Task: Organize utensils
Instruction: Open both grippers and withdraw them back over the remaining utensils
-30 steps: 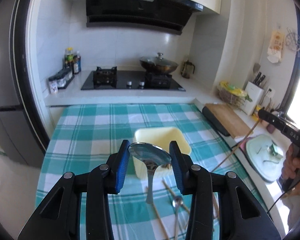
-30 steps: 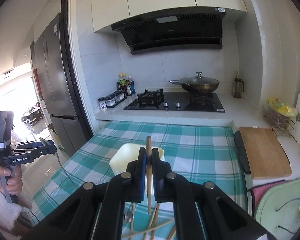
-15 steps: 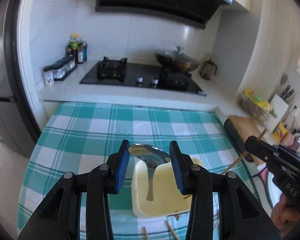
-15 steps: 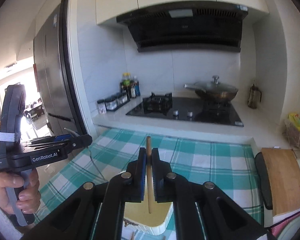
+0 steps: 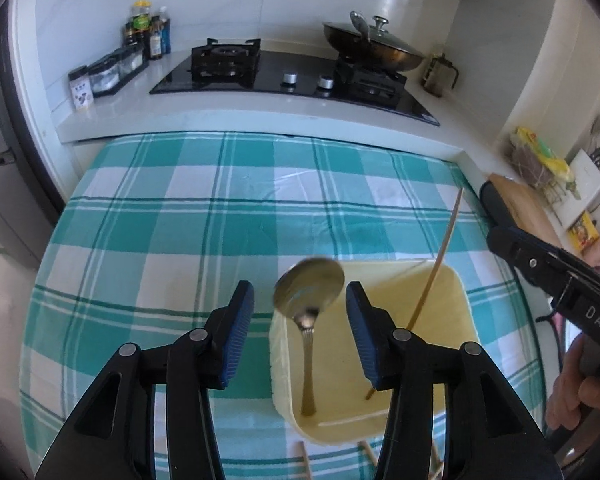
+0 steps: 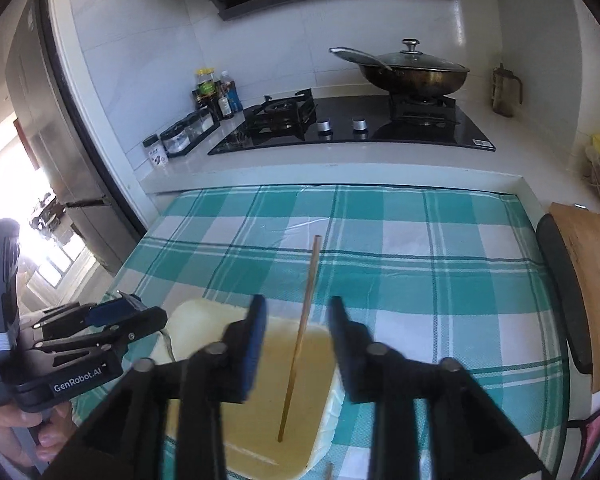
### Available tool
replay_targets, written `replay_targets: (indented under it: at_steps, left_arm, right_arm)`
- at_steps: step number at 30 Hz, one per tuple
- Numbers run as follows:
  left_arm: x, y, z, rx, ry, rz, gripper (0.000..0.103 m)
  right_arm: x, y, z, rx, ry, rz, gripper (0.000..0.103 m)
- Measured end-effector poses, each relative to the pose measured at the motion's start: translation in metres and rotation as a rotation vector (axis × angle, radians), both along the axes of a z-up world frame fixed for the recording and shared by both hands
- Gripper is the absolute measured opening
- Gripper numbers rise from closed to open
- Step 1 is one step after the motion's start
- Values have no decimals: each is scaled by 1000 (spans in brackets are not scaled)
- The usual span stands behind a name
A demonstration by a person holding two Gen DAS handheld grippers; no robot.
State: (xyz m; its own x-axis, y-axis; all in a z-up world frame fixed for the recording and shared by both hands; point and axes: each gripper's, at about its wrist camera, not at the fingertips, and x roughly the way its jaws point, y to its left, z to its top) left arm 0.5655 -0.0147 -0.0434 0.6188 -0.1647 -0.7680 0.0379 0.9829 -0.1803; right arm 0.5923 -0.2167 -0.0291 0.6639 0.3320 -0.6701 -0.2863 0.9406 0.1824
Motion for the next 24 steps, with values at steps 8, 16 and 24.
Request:
replay_targets:
  at_steps: [8, 16, 24]
  left_arm:
    - [-127, 36, -3, 82, -32, -74, 83]
    - [-254, 41, -109, 36, 54, 44, 85]
    - [-280, 27, -131, 11, 32, 81, 85]
  right_arm:
    - [-100, -46, 24, -31, -104, 2, 47]
    - [-263, -118, -70, -162, -103, -163, 47]
    - [-348, -152, -149, -108, 7, -344, 47]
